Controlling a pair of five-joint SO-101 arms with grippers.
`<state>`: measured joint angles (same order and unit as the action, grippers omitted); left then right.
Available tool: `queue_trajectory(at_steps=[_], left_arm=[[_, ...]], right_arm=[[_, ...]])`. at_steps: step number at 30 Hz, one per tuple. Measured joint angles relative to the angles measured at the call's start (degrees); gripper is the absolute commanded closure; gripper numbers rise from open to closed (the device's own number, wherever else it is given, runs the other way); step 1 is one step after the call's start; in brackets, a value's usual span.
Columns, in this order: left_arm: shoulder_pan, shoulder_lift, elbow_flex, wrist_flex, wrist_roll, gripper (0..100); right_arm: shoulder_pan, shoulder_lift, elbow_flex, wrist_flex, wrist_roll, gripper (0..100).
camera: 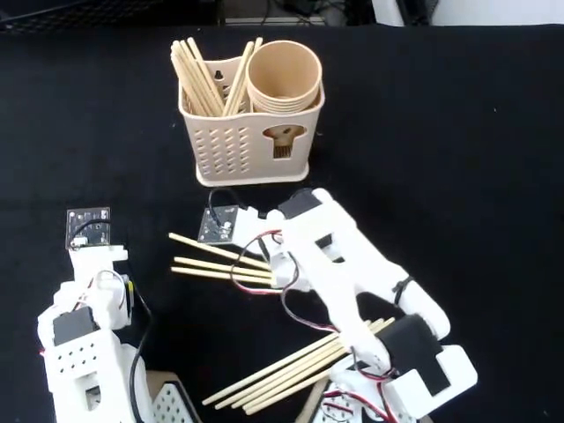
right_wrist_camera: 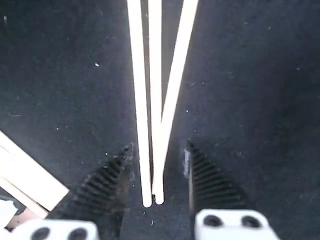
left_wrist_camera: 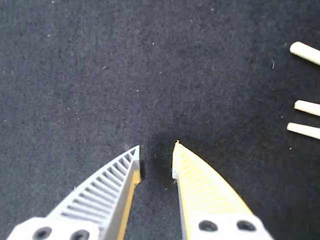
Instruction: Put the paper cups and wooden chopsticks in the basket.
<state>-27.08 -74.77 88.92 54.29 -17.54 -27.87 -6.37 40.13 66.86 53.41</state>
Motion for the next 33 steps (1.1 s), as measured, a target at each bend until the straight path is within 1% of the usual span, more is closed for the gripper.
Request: queue_trajectory(at_steps=[3,8,13,16,17,20,21,27,33], left_arm=[[0.0,0.0,0.0,0.0,0.0,88],[0.0,0.0,0.0,0.0,0.0,88],[0.0,0.0,0.0,0.0,0.0,88],[0.0,0.0,0.0,0.0,0.0,88],[0.0,0.0,0.0,0.0,0.0,88],[0.0,0.0,0.0,0.0,0.0,88],[0.0,0.0,0.0,0.0,0.0,88],[0.0,0.0,0.0,0.0,0.0,88],[0.0,0.0,0.0,0.0,0.0,88]], right_arm=[[-1.6,-0.1,0.0,-0.5,-3.1,84.3],[-8.0,0.3,1.2,-6.0,-8.3,84.0],[-9.1,6.2,1.2,-12.7,-11.0,84.1],[-9.0,9.8,-2.0,-11.6,-11.2,85.1],[-9.0,11.1,-3.6,-10.5,-11.2,87.4],[-8.9,13.3,-6.7,-8.6,-11.2,99.2],[-8.8,13.7,-7.4,-8.6,-11.2,97.5],[-8.7,14.2,-8.9,-8.8,-13.4,98.6],[-9.0,6.8,-8.7,-4.7,-13.8,98.6]])
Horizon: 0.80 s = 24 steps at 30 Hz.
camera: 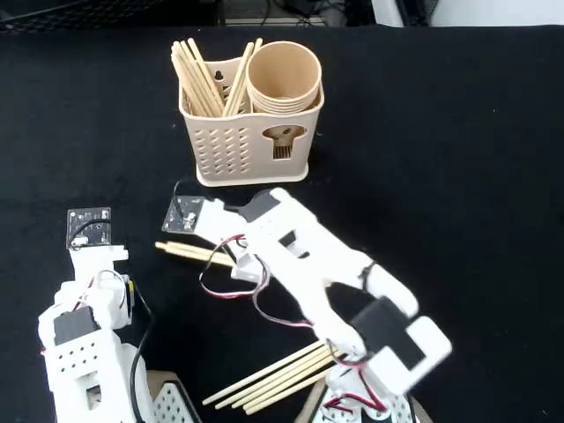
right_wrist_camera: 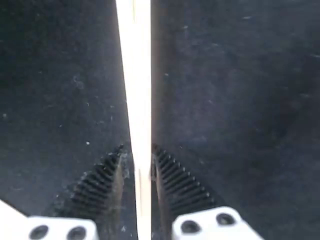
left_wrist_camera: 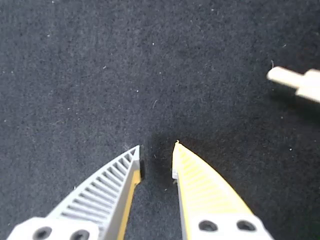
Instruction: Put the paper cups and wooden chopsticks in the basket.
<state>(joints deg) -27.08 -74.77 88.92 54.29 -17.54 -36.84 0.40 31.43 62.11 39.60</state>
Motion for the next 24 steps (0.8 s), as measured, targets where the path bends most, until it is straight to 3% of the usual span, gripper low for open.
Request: queue_trajectory(at_steps=[14,24], left_arm=[[0.0,0.0,0.0,0.0,0.0,88],[0.0,0.0,0.0,0.0,0.0,88]], right_arm=[[5.5,-14.2,0.3,4.0,0.0,98.6],[4.6,-30.6,-5.0,10.2,-3.4,98.6]])
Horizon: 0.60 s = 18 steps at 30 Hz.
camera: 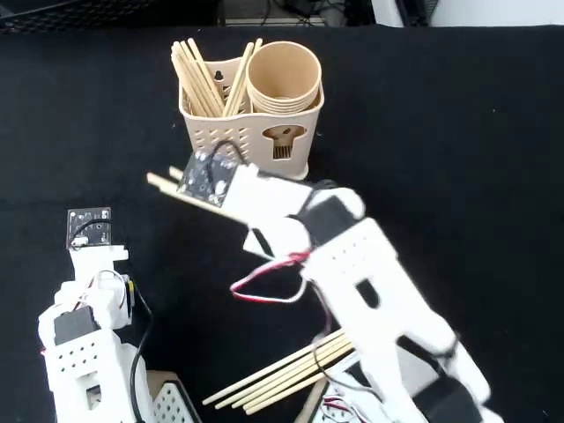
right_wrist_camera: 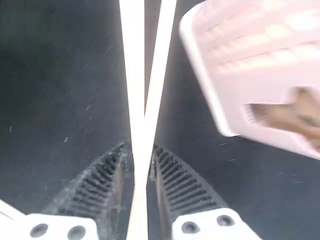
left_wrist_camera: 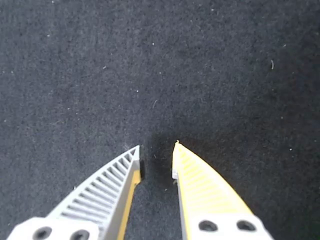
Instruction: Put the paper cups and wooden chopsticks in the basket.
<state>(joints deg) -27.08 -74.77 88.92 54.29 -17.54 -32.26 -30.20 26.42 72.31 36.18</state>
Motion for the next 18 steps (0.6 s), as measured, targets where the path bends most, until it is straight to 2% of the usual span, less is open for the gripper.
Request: queue_trajectory(at_steps=[7,12,18], left_arm=[[0.0,0.0,0.0,-0.1,0.0,88],[0.0,0.0,0.0,-0.1,0.0,88],[0.0,0.0,0.0,-0.1,0.0,88]], right_arm=[[-0.2,0.6,-10.5,0.1,-5.9,98.6],[-0.2,5.3,-19.0,-3.8,-10.6,98.6],[-0.2,14.2,-29.7,-6.9,-11.8,98.6]])
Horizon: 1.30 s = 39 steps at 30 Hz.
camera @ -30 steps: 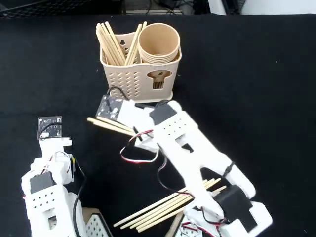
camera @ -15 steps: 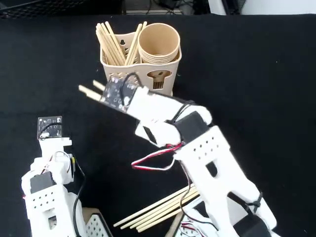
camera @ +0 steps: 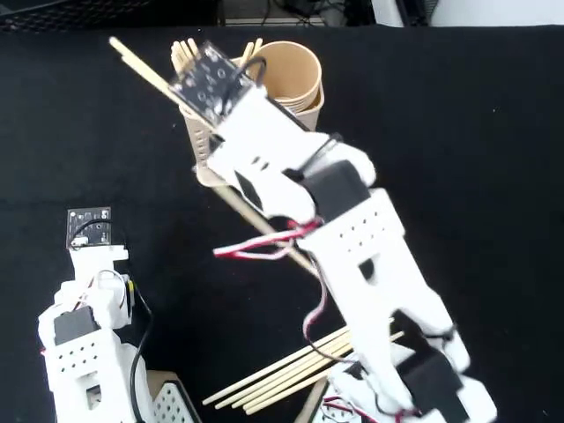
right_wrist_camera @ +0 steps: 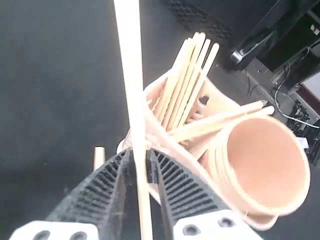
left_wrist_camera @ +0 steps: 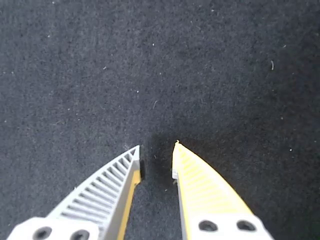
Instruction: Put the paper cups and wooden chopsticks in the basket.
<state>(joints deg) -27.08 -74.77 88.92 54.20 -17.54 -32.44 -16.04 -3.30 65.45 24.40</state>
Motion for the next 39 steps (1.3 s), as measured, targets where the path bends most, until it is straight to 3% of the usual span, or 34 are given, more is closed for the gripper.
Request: queue_trajectory(at_steps=[6,15,21,39], left_arm=[[0.0,0.0,0.0,0.0,0.0,88],[0.0,0.0,0.0,0.0,0.0,88],[0.0,0.0,0.0,0.0,0.0,88],[0.0,0.0,0.0,0.0,0.0,88]], right_arm=[[0.0,7.6,-11.7,-0.8,-2.0,98.6],[1.1,17.8,-25.8,-11.7,-20.3,98.6],[1.6,24.1,-26.5,-19.5,-20.3,98.6],[4.1,33.3,-25.6,-22.6,-19.3,98.6]])
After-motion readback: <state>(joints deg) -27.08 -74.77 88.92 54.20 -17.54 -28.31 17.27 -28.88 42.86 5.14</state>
